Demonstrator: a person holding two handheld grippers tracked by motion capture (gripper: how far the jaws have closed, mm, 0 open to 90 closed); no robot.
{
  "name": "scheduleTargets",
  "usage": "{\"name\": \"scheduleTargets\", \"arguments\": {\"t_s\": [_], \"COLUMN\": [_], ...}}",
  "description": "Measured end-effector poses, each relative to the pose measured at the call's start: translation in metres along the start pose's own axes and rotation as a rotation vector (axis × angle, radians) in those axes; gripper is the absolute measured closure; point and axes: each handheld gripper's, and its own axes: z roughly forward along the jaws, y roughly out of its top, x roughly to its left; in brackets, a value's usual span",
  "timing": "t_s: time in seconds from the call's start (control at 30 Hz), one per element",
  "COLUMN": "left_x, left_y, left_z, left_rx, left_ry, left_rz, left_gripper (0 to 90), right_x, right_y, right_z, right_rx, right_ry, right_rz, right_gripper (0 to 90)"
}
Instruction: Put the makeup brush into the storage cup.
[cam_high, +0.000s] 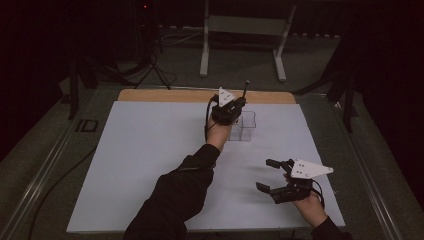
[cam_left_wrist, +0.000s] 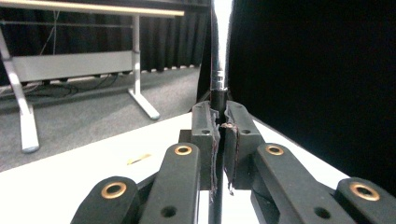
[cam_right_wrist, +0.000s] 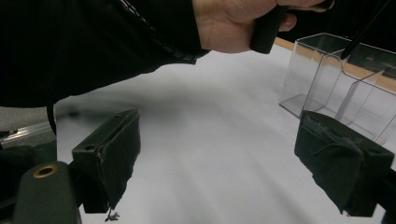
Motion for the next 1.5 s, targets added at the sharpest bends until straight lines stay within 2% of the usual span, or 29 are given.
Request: {"name": "scheduleTargets", "arguments": {"t_s": [0.07,0.1,0.2,0.43,0.63,0.7,0.87,1.07,1.13,1.2,1.23,1.27,1.3,1.5], "left_x": [0.0,-0.001,0.0,-0.001,-0.002,-0.002,-0.007,-0.009,-0.009,-0.01,-0.01,-0.01,-0.012,-0.013], "left_y": [-0.001,-0.003,-0.006,-0.012,-0.016,-0.017,-0.019,-0.019,-0.018,-0.018,-0.018,-0.018,-0.016,-0.005], "left_z": [0.001,0.002,0.005,0.011,0.016,0.017,0.017,0.018,0.019,0.02,0.02,0.02,0.02,0.015], "left_rx": [0.01,0.039,0.072,0.129,0.209,0.218,0.227,0.24,0.255,0.254,0.254,0.254,0.253,0.248], "left_ry": [0.01,0.032,0.048,0.051,0.088,0.098,0.101,0.116,0.098,0.075,0.075,0.075,0.08,0.091], "left_rz": [0.001,0.003,-0.015,-0.016,-0.021,-0.021,0.036,0.048,0.041,0.034,0.034,0.034,0.041,-0.009], "left_gripper": [84.4,84.4,84.4,84.3,84.1,84.1,84.0,83.4,79.7,72.2,67.7,67.7,57.0,28.0], "right_x": [0.0,0.0,0.0,-0.001,-0.001,-0.002,-0.002,-0.002,-0.002,-0.002,-0.002,-0.002,-0.002,-0.003], "right_y": [0.0,0.0,0.0,0.0,-0.001,-0.001,-0.001,-0.001,-0.001,-0.001,-0.001,-0.001,-0.001,-0.002], "right_z": [0.0,0.0,0.0,-0.001,-0.001,-0.001,-0.001,-0.001,-0.001,-0.001,-0.001,-0.001,-0.001,0.0], "right_rx": [0.001,0.001,0.001,0.001,-0.001,-0.002,0.0,0.001,0.0,-0.001,-0.001,0.0,0.0,0.001], "right_ry": [0.0,0.0,0.001,0.005,0.006,0.008,0.007,0.007,0.009,0.009,0.009,0.009,0.008,0.008], "right_rz": [0.001,0.002,0.006,0.013,0.017,0.018,0.02,0.021,0.026,0.026,0.026,0.026,0.026,0.031], "right_gripper": [14.5,14.5,14.5,14.6,14.6,14.6,14.8,14.8,14.8,14.8,14.8,14.8,14.8,14.8]}}
